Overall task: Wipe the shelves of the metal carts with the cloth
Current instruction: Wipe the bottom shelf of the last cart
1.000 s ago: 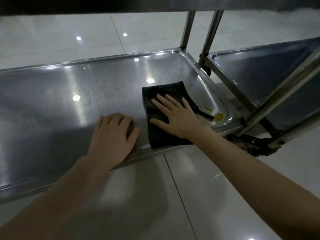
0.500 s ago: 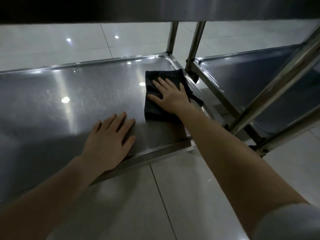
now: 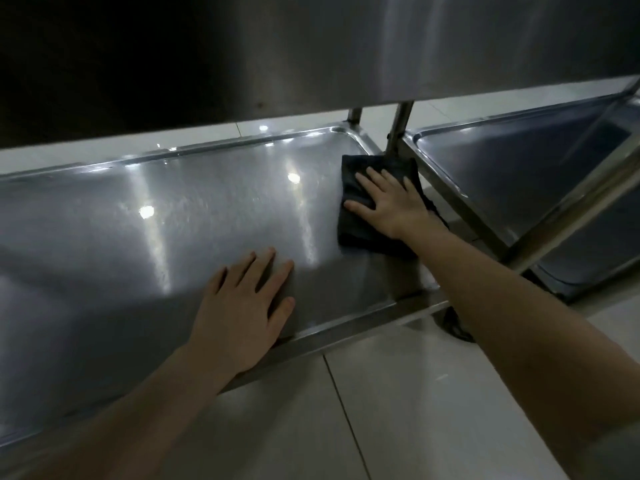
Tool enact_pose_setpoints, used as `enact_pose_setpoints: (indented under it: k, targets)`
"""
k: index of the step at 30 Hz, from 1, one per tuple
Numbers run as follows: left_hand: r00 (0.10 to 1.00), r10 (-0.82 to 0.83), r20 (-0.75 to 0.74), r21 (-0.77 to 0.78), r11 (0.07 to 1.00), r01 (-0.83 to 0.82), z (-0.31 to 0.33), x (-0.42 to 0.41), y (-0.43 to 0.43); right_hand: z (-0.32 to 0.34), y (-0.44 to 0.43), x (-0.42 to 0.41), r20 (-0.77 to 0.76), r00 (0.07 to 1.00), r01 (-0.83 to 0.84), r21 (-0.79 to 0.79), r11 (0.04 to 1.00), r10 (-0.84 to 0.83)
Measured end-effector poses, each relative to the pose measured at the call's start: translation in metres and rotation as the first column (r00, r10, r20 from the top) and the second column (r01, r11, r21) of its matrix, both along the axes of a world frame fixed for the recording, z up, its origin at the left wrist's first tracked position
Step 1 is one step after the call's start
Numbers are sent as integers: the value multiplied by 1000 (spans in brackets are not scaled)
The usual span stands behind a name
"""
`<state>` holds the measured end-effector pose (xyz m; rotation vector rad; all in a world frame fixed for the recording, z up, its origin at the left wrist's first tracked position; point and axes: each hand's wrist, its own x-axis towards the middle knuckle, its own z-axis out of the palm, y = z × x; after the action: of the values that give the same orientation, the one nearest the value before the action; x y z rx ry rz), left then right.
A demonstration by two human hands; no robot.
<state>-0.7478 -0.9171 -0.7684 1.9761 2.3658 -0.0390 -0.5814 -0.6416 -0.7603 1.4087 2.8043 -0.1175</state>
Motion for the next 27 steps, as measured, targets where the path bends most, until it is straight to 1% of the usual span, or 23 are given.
enact_pose_setpoints:
  k: [2,4,6,8,10,12,14,17,18,20,22,23,25,27]
  targets:
    - [1000,12,0,10,1000,-12,-1,-2,0,-2,20,-26,17,998,57,-10,998,-57]
    - [1000,11,-1,3,1000,-11,0,-3,0,-4,14,-32,23,995,98,-11,995,-97]
    - [1000,17,-3,1,1000,-17,1,-3,-1,-5,-7,-11,-3,996,85,1,996,-85]
    - [1000,18,-1,6,1000,-18,1,-4,-3,-7,-39,30,-17,998,57,1,998,-57]
    - [1000,19,2,9,1000,-19,1,-5,-4,-13,-76,71,-11,999,48,5,999,-48]
    - [1000,28,9,29,999,-28,0,-4,-2,-14,-86,91,12,998,67,5,998,-67]
    - [999,32,24,27,999,-32,-2,-2,0,-7,-66,85,26,996,87,-15,996,-87]
    - [998,35,45,20,999,-36,0,0,-2,2,-26,51,19,979,205,6,979,-205]
    - [999,15,50,14,1000,-16,1,-1,-4,2,-17,42,13,970,243,18,970,-243]
    - [997,-34,65,-1,999,34,5,-12,-15,-2,-16,25,10,964,267,12,964,-267]
    - [995,-40,86,-3,999,40,10,-30,-38,-7,-31,11,13,972,234,-29,972,-233]
    - [996,-24,89,10,1000,23,13,-40,-53,-10,-42,0,1,982,190,-27,981,-190]
    - [996,17,82,36,999,-20,15,-60,-78,-12,-77,-39,-37,999,39,4,999,-39]
    - [990,71,125,64,995,-80,15,-70,-91,-15,-124,-92,-68,987,-146,9,989,147]
